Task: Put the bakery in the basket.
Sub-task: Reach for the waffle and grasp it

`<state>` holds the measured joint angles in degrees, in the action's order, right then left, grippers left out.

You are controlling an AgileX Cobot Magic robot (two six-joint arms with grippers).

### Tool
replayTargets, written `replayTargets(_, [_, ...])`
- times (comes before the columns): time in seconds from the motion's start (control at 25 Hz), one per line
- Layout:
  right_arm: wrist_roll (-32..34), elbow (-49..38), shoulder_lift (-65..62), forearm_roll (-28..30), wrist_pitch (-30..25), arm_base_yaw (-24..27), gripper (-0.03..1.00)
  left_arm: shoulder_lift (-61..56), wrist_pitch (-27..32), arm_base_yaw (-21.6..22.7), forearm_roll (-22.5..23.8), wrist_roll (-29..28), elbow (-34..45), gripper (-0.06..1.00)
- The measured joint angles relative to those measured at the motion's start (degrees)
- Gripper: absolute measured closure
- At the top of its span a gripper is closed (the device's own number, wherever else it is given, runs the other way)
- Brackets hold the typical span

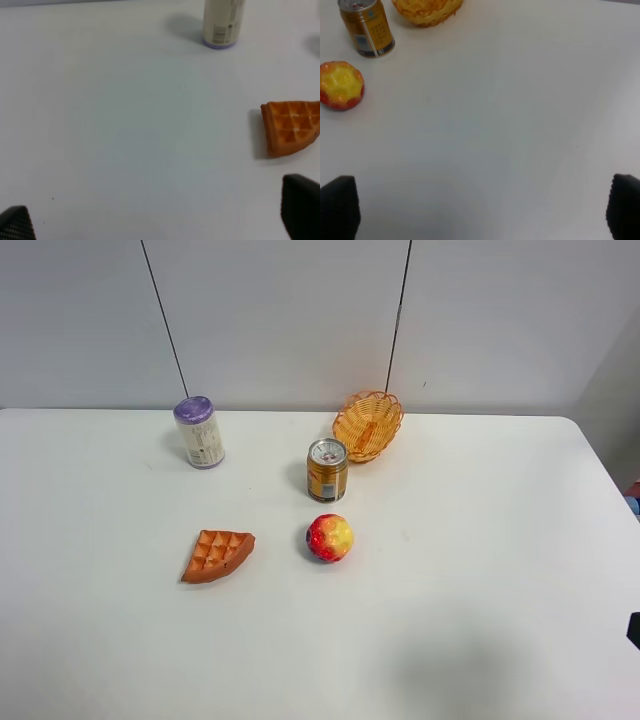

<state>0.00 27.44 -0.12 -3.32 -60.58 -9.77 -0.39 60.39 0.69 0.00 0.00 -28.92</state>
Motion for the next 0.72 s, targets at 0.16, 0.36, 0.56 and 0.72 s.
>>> replayTargets(0.16, [0.0,0.0,0.0,0.0,0.0,0.0,-0.02,0.0,0.0,0.0,0.0,0.0,0.0,-0.05])
replayTargets(0.36, [0.0,0.0,0.0,0.0,0.0,0.0,-0.02,0.0,0.0,0.0,0.0,0.0,0.0,-0.05])
replayTargets(0.56, [0.0,0.0,0.0,0.0,0.0,0.0,-0.02,0.0,0.0,0.0,0.0,0.0,0.0,-0.05])
replayTargets(0.72, [0.0,0.0,0.0,-2.3,0.1,0.0,-0.02,0.0,0.0,0.0,0.0,0.0,0.0,-0.05])
